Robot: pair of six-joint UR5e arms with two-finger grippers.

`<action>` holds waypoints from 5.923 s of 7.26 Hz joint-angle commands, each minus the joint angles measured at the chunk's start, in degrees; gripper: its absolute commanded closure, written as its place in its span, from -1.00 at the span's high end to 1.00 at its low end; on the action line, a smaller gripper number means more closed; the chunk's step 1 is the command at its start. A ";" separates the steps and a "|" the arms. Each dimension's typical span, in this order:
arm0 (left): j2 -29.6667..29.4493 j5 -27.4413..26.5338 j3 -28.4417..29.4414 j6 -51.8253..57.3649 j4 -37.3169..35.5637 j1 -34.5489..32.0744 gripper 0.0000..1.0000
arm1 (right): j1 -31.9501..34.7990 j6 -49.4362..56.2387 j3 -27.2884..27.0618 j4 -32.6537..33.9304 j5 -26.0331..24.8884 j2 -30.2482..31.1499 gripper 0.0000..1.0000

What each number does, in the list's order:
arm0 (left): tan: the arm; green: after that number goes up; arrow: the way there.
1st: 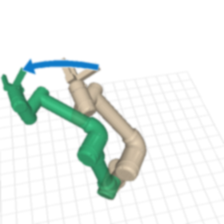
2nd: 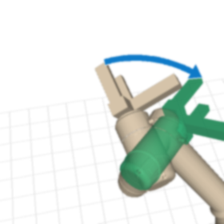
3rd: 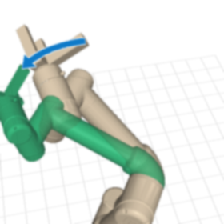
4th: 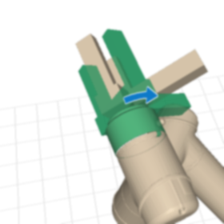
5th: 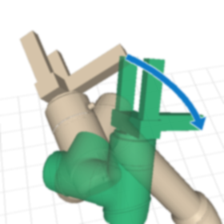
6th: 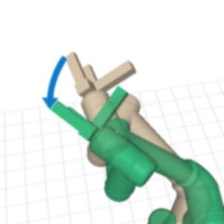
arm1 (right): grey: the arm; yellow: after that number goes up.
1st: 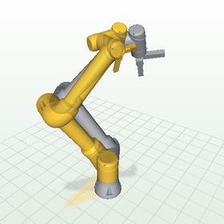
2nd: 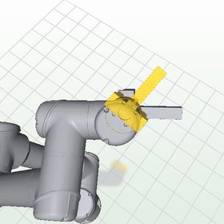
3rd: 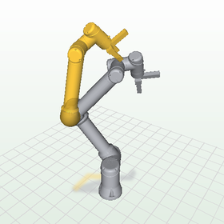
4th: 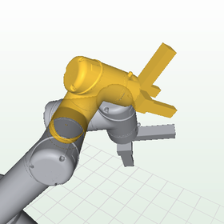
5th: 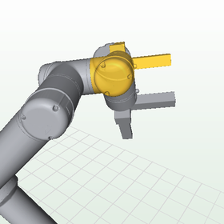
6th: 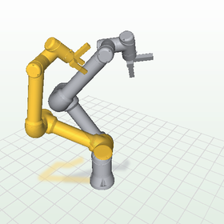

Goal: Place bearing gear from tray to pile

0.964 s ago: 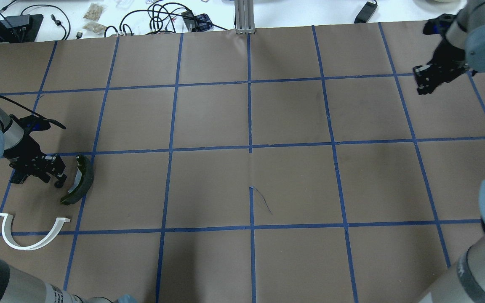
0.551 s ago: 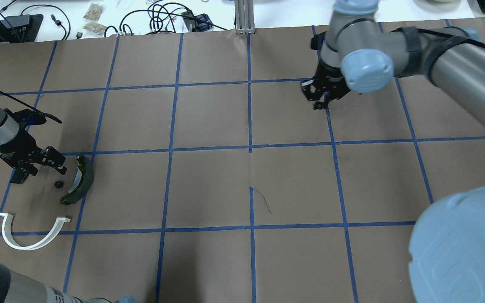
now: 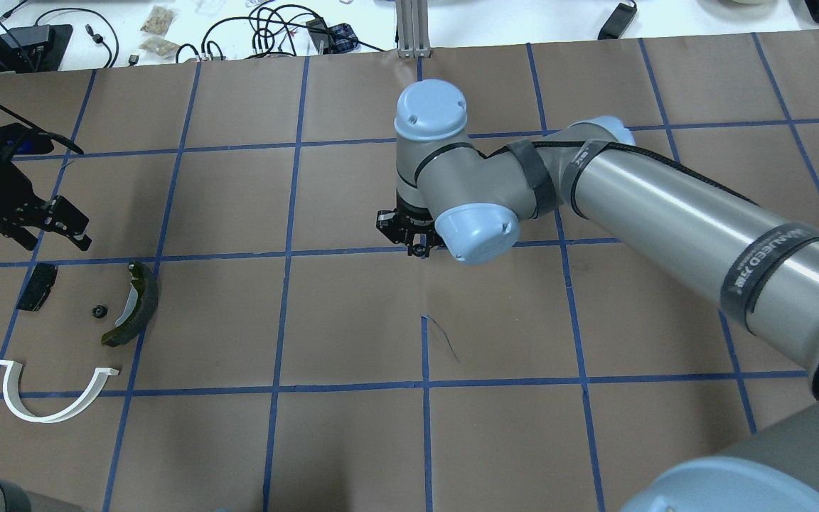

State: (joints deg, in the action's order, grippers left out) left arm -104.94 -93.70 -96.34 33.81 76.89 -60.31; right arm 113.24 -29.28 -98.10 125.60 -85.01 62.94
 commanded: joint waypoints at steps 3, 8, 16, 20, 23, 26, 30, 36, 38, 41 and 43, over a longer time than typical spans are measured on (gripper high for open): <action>4.82 0.10 2.22 -9.62 3.35 -12.00 1.00 | 3.04 -4.13 -5.62 9.74 -2.42 0.25 0.99; 2.11 4.67 1.60 -23.14 0.90 -27.37 1.00 | -18.64 21.32 11.38 -16.63 -2.97 9.89 1.00; -8.78 8.36 -8.86 -43.55 -22.12 -47.88 1.00 | -22.10 27.08 8.54 -28.40 -7.98 22.49 1.00; -12.04 8.45 -8.86 -44.62 -24.86 -49.20 0.63 | -22.36 27.17 9.94 -28.57 -7.98 22.22 1.00; -12.04 8.54 -8.95 -44.53 -24.77 -49.12 0.35 | -22.19 26.39 12.84 -33.63 -6.84 22.22 1.00; -12.04 8.45 -8.95 -44.44 -24.51 -49.20 -0.62 | -22.37 26.29 12.76 -33.41 -4.90 22.66 1.00; -8.98 8.01 -6.42 -43.48 -21.11 -47.02 -1.00 | -22.28 26.29 12.76 -33.41 -5.17 22.57 1.00; -4.58 2.13 10.57 -14.97 6.08 -15.51 -1.00 | -22.89 27.17 12.84 -33.93 -5.17 22.66 1.00; -4.57 -1.48 9.08 -7.81 5.99 -5.13 -1.00 | -22.89 27.17 12.93 -33.85 -5.17 22.66 1.00; -5.62 -7.99 5.39 -4.28 4.06 -0.17 -1.00 | -22.89 27.17 13.11 -33.58 -5.17 22.66 1.00; -5.54 -5.11 -0.22 -2.70 -0.66 2.29 -1.00 | -22.98 27.17 13.11 -33.50 -5.17 22.66 1.00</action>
State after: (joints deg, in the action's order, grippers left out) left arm -110.45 -100.52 -93.11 30.15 79.20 -59.44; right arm 90.29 -2.11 -85.00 92.07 -90.17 85.61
